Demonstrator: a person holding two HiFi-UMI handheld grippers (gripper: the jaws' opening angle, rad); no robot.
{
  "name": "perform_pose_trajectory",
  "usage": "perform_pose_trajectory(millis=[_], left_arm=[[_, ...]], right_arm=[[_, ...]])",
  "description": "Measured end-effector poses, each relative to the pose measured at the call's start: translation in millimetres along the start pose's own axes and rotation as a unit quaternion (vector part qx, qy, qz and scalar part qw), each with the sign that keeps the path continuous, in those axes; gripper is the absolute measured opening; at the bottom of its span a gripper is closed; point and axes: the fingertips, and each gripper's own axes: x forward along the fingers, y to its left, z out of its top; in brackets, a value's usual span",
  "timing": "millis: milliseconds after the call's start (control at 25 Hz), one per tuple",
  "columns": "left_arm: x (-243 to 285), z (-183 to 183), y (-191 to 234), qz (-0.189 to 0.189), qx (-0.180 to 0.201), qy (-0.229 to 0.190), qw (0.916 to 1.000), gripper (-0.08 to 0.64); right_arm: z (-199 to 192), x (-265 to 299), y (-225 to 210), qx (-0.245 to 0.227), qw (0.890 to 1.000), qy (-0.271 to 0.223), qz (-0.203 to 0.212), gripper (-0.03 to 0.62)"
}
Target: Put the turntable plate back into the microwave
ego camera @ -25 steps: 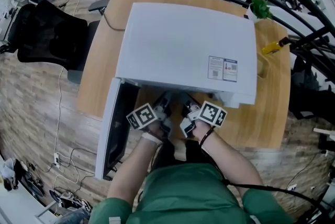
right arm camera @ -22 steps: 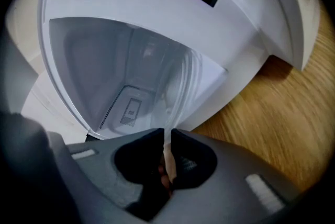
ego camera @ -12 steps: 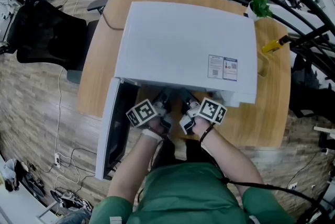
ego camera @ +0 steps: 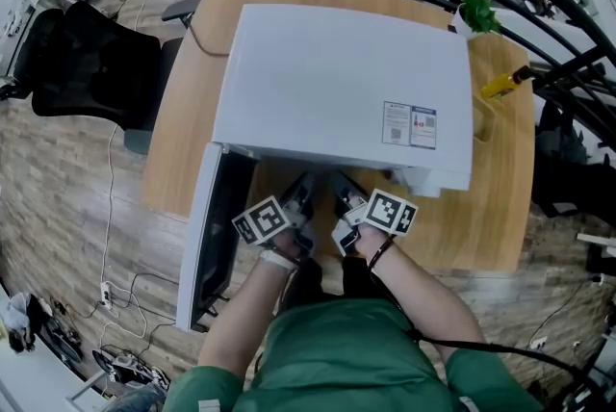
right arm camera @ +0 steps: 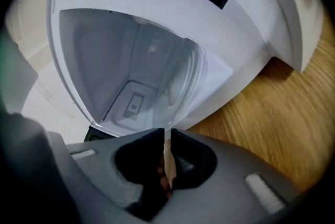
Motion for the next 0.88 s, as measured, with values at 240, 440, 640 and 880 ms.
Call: perform_pose_trajectory(millis=[240, 440, 640, 880], left_arm=[[-11, -19, -13, 0.0, 0.049, 0.029, 0.9984, 0.04], [-32, -30, -31, 0.009, 0.121, 0.035, 0.992, 0.04], [-56, -25, -73, 0.007, 0.208, 0.015, 0.978, 0.038], [-83, -4, -125, 0.026, 0.348, -0.026, 0.9366, 0.035]], right_arm=[[-8, -19, 5, -0.035, 0.999, 0.01, -0.008, 0.043], [-17, -46, 16, -0.08, 0.996, 0.026, -0.007, 0.034], [-7, -76, 60, -0.142, 0.99, 0.009, 0.022, 0.003], [21, -109, 116, -0.296, 0.954, -0.03, 0.04, 0.003]])
